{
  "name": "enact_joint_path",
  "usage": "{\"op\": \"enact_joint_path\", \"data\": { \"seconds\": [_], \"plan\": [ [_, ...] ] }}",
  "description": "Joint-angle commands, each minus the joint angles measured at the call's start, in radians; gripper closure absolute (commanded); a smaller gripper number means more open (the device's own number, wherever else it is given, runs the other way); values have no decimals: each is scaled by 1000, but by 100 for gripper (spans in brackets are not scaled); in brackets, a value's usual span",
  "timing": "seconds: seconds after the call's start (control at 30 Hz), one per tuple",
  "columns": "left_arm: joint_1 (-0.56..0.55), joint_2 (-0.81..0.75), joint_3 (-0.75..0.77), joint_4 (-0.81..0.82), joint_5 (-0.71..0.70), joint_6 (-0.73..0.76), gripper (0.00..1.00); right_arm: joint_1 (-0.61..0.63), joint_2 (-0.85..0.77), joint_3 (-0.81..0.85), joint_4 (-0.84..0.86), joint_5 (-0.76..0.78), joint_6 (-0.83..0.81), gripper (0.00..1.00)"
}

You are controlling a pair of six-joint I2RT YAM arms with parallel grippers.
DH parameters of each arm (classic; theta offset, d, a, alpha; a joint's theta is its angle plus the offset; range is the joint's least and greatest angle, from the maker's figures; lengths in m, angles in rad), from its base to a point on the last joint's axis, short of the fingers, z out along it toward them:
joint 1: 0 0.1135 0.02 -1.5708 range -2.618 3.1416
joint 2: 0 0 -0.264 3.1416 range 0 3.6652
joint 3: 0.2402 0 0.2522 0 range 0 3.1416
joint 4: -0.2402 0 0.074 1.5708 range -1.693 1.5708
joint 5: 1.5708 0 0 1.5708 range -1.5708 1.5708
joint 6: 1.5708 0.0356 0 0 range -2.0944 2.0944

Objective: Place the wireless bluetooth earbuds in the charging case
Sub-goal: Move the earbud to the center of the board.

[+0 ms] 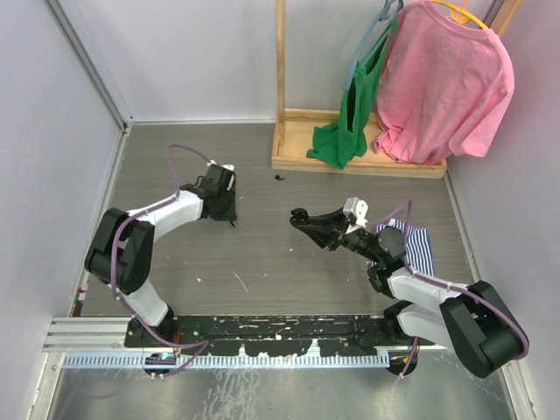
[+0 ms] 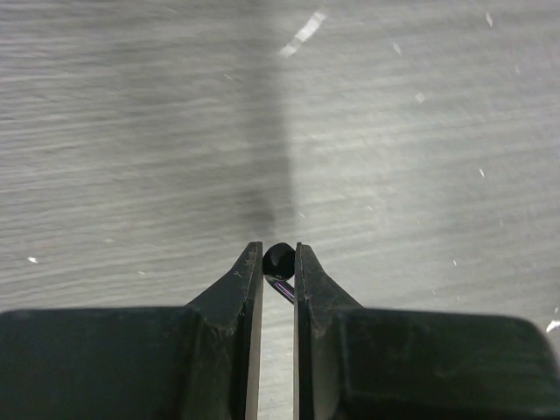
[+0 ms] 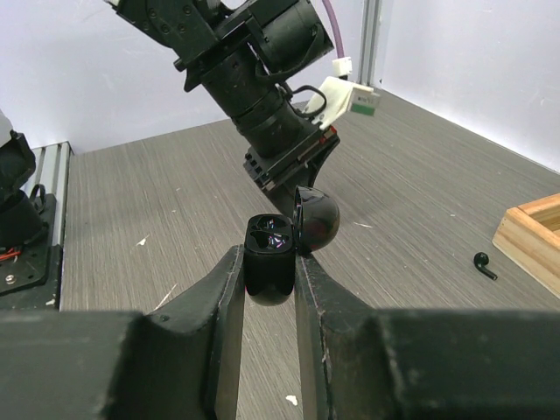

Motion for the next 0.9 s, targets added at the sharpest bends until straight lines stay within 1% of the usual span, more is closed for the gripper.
{"op": "enact_joint_path", "data": {
  "seconds": [0.0,0.17,0.33,0.47,0.73,0.87],
  "plan": [
    [-95,-36,7,-58,-57,51,87,3,-30,22,38,21,-16,99],
    [-178,-17,3,-92,-141,33,85,4,-24,24,36,21,-17,99],
    [-233,7,-15,-77,-140,32,81,4,-19,26,35,19,-14,99],
    [-237,7,-26,-69,-124,-5,73,5,-15,27,33,20,-13,99],
    [-237,-44,-59,-44,-109,-93,59,4,-15,30,26,21,-13,99],
    [-233,-86,-76,-46,-102,-132,57,4,-17,31,26,21,-13,99]
  ]
}}
